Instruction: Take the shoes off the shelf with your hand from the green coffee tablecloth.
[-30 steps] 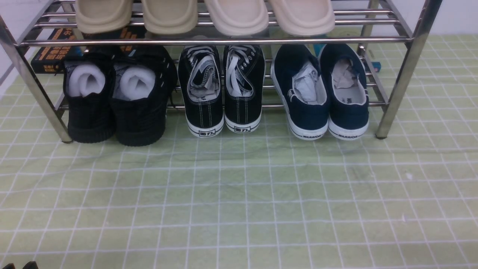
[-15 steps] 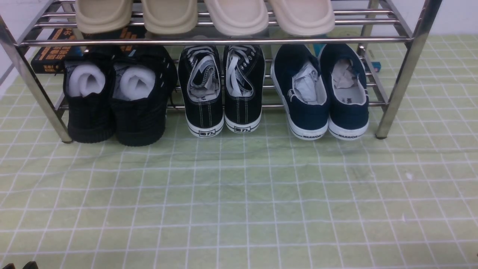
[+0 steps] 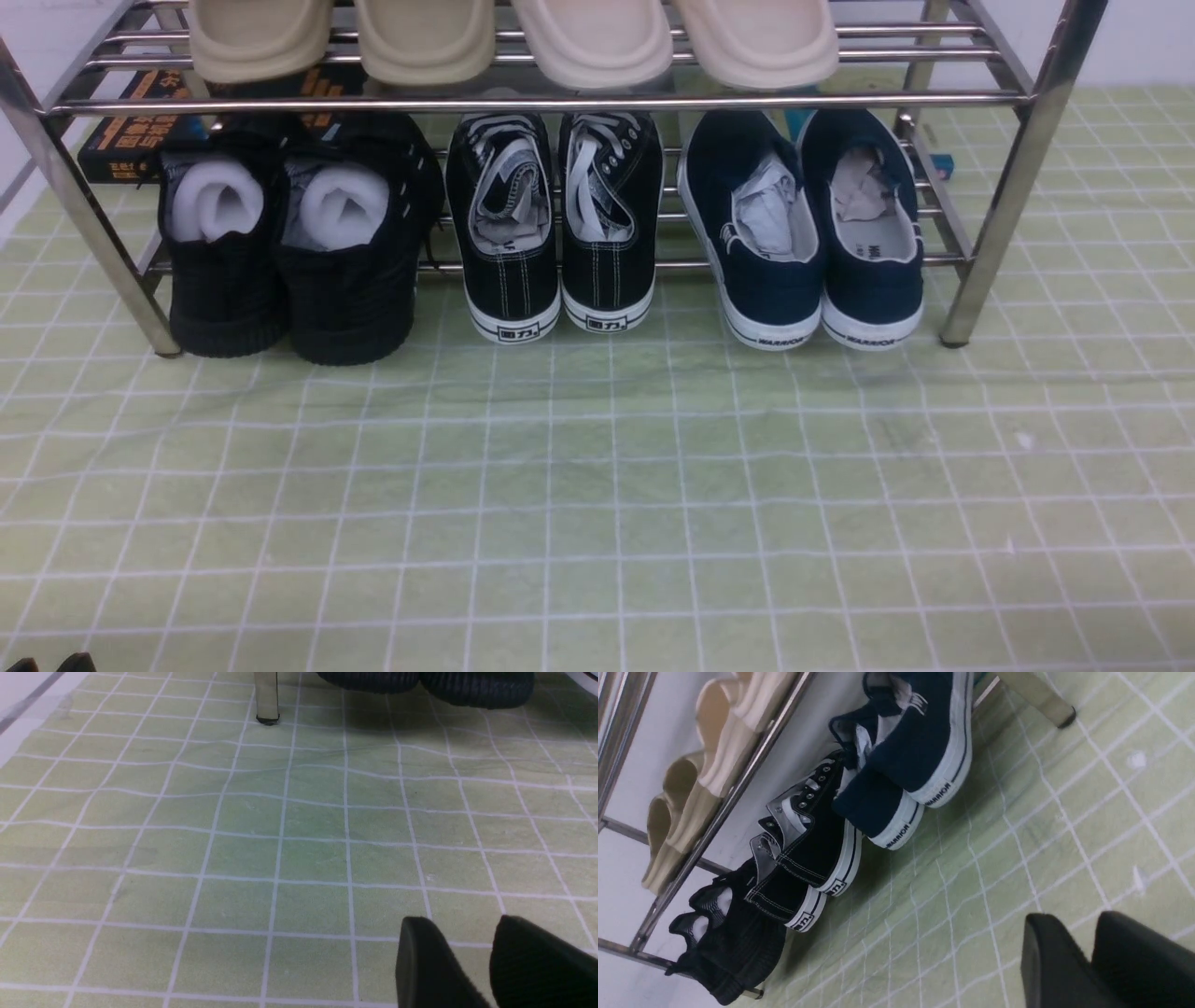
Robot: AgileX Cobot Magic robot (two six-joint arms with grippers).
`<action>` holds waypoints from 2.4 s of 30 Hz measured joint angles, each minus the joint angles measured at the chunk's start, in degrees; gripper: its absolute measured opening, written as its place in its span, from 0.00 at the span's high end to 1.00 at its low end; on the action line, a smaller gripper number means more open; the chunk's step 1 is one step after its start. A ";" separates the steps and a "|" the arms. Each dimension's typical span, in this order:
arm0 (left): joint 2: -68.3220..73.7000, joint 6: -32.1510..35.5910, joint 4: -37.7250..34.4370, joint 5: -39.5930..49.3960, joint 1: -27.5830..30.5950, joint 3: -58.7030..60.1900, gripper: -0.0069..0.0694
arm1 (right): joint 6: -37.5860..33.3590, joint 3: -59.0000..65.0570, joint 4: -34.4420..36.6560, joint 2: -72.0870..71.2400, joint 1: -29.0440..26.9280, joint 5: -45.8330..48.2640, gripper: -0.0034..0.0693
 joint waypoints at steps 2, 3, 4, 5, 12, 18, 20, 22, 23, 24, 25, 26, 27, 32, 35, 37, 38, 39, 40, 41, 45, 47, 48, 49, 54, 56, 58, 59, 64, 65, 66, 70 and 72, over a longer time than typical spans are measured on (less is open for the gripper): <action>0.00 0.00 0.00 0.00 0.00 0.00 0.59 | -4.90 -2.57 0.00 0.75 0.00 -0.59 0.84; 0.00 0.00 0.00 0.00 0.00 0.00 0.59 | -6.36 -3.52 0.00 1.48 0.00 -0.75 0.86; 0.00 0.00 0.00 0.00 0.00 0.00 0.59 | -8.86 -5.26 0.00 2.68 0.00 -0.88 0.91; 0.00 0.00 0.00 0.00 0.00 0.00 0.59 | -9.88 -5.99 0.05 3.25 0.00 -0.88 0.92; 0.00 0.00 0.00 0.00 0.00 0.00 0.59 | -29.71 -23.03 -0.52 21.83 0.00 6.79 0.96; 0.00 0.00 0.00 0.00 0.00 0.00 0.59 | -33.70 -32.52 -1.86 43.77 0.00 20.10 0.95; 0.00 0.00 0.00 0.00 0.00 0.00 0.59 | -33.83 -34.33 -1.57 48.22 0.00 22.15 0.95; 0.00 0.00 0.00 0.00 0.00 0.00 0.59 | -35.07 -38.70 0.34 56.67 0.00 27.61 0.95; 0.00 0.00 0.00 0.00 0.00 0.00 0.59 | -35.35 -39.07 0.81 57.95 0.00 28.06 0.95; 0.00 0.00 0.00 0.00 0.00 0.00 0.59 | -38.46 -42.41 3.25 62.63 0.00 32.36 0.94; 0.00 0.00 0.00 0.00 0.00 0.00 0.59 | -40.65 -44.31 5.09 65.18 0.00 34.67 0.94; 0.00 0.00 0.00 0.00 0.00 0.00 0.59 | -42.03 -45.41 6.65 67.42 0.04 36.46 0.94; 0.00 0.00 0.00 0.00 0.00 0.00 0.59 | -44.66 -47.60 8.61 69.37 0.27 38.68 0.94; 0.00 0.00 0.00 0.00 0.00 0.00 0.59 | -50.64 -55.90 14.18 74.63 3.99 44.69 0.92; 0.00 0.00 0.00 0.00 0.00 0.00 0.59 | -50.80 -61.94 13.12 76.33 9.11 44.86 0.91; 0.00 0.00 0.00 0.00 0.00 0.00 0.59 | -47.44 -67.47 8.50 77.76 14.18 43.75 0.90; 0.00 0.00 0.00 0.00 0.00 0.00 0.59 | -46.37 -67.93 7.26 77.89 14.60 43.38 0.90; 0.00 0.00 0.00 0.00 0.00 0.00 0.59 | -41.87 -71.51 2.18 78.98 17.46 42.16 0.90; 0.00 0.00 0.00 0.00 0.00 0.00 0.59 | -41.16 -71.94 1.36 79.34 18.24 41.97 0.90; 0.00 0.00 0.00 0.00 0.00 0.00 0.59 | -34.84 -75.28 -5.62 80.79 20.81 40.71 0.90; 0.00 0.00 0.00 0.00 0.00 0.00 0.59 | -18.90 -81.56 -21.97 86.03 26.73 39.94 0.88; 0.00 0.00 0.00 0.00 0.00 0.00 0.59 | -12.13 -84.28 -28.89 89.26 29.26 39.78 0.85; 0.00 0.00 0.00 0.00 0.00 0.00 0.59 | -8.21 -85.50 -31.74 90.97 30.39 39.70 0.83; 0.00 0.00 0.00 0.00 0.00 0.00 0.59 | -5.46 -86.69 -34.24 92.72 31.40 39.55 0.81; 0.00 0.00 0.00 0.00 0.00 0.00 0.59 | 1.81 -93.03 -42.07 101.23 34.30 38.80 0.65; 0.00 0.00 0.00 0.00 0.00 0.00 0.59 | 2.91 -94.68 -43.26 103.50 34.50 38.68 0.60; 0.00 0.00 0.00 0.00 0.00 0.00 0.59 | 4.92 -97.60 -45.02 106.69 34.55 38.56 0.51; 0.00 0.00 0.00 0.00 0.00 0.00 0.59 | 5.95 -98.98 -46.28 108.20 34.55 38.40 0.46; 0.00 0.00 0.00 0.00 0.00 0.00 0.59 | 9.66 -102.29 -50.53 112.36 34.55 38.23 0.35; 0.00 0.00 0.00 0.00 0.00 0.00 0.59 | 11.10 -103.14 -51.38 113.40 34.61 37.89 0.31; 0.00 0.00 0.00 0.00 0.00 0.00 0.59 | 11.34 -103.24 -51.83 113.73 34.67 37.57 0.31; 0.00 0.00 0.00 0.00 0.00 0.00 0.59 | 11.87 -103.58 -54.64 114.67 34.73 34.47 0.30; 0.00 0.00 0.00 0.00 0.00 0.00 0.59 | 11.98 -103.58 -57.01 115.24 34.68 32.79 0.30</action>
